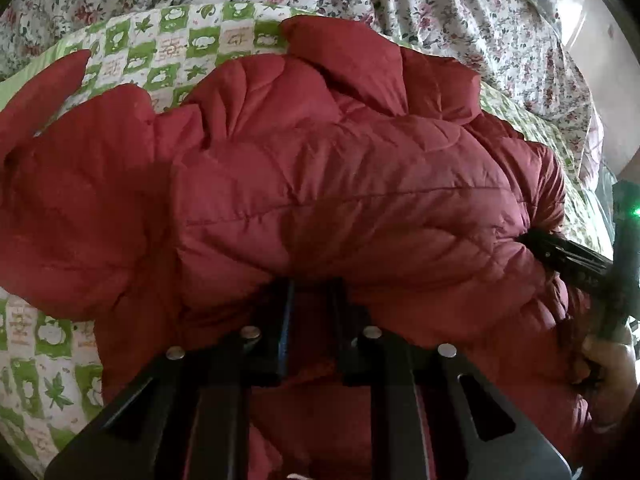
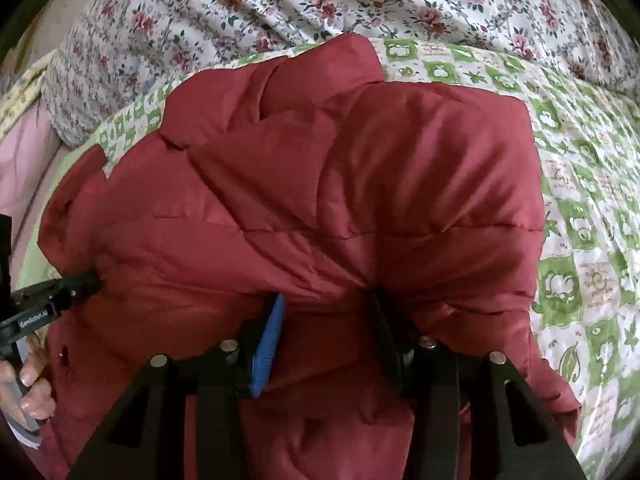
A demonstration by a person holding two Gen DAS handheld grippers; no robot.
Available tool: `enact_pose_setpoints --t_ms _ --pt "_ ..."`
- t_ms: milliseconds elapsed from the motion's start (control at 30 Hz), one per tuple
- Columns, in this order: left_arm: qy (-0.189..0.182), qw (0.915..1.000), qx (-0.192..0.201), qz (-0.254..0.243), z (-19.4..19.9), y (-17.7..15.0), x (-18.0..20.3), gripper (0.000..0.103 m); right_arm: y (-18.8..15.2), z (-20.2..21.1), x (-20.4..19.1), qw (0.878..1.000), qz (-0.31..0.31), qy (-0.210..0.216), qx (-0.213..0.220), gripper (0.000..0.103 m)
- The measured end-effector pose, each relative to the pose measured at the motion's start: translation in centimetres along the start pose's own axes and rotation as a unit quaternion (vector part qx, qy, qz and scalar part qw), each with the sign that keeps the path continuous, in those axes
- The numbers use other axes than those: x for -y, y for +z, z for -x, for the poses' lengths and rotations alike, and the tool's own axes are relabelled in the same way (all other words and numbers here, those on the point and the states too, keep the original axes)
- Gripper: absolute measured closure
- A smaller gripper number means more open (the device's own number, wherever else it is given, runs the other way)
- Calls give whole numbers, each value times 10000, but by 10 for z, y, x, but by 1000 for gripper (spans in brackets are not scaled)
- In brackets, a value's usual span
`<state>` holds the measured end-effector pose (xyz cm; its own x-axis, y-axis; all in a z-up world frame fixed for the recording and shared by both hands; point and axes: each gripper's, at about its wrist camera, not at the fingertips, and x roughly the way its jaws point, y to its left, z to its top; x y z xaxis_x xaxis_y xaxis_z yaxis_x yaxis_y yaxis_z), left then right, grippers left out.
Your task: Fold large clothes
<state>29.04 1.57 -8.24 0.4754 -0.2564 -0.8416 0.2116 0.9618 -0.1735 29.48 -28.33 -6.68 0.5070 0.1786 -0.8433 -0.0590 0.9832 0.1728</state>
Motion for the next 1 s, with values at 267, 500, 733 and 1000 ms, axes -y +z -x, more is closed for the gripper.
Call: enact_pose_setpoints --t_ms 267,500,733,1000 --pt "-264 9993 72 256 25 1 -10 87 -1 22 -1 9996 -199 156 157 56" --pt "328 9982 356 352 60 0 -36 57 -7 57 -21 9980 -43 520 347 52" --pt "842 9937 521 522 81 4 -76 57 -20 72 -44 9961 153 814 295 50" --pt "1543 9828 758 680 98 43 -126 31 -34 82 -61 9934 322 1088 193 45"
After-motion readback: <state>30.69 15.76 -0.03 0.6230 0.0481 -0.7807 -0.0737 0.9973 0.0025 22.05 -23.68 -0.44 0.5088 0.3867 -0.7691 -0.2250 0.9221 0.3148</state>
